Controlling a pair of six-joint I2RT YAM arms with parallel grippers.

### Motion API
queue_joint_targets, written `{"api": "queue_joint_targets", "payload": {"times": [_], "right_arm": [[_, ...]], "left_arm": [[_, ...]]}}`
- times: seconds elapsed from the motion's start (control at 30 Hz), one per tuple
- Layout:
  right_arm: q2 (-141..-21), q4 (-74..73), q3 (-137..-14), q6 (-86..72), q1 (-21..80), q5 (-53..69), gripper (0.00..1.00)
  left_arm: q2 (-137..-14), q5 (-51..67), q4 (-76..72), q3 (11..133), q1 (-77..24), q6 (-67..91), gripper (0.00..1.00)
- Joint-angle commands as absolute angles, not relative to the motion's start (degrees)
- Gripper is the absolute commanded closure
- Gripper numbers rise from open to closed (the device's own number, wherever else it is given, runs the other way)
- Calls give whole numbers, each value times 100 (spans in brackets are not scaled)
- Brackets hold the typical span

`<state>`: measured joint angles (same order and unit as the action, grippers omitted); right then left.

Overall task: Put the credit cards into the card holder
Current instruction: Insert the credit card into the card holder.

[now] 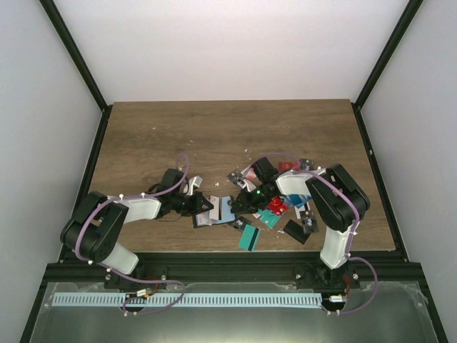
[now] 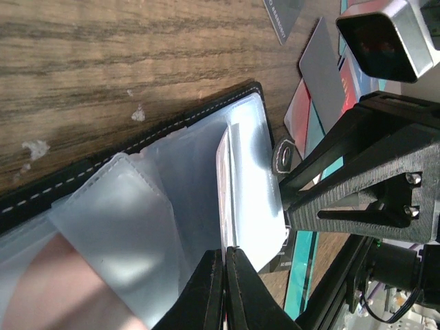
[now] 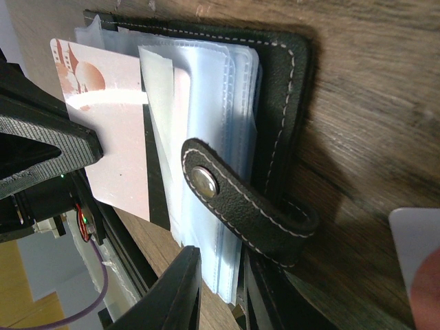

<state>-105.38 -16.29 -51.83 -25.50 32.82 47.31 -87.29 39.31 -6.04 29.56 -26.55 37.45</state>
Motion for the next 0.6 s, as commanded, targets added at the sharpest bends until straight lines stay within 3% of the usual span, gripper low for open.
{"api": "queue_joint_targets", "payload": {"times": [0.0,0.57], "right_arm": [[-10679,-1653,-5291,-2502,3324,4684,79],[-10781,-1378,-5224,-2929,3317,4872,80]], "left_arm": [[-8865,3831,-983,2902,-2653,3840,96],[-8772,3627,-1760,2301,-2879,4831,96]]}}
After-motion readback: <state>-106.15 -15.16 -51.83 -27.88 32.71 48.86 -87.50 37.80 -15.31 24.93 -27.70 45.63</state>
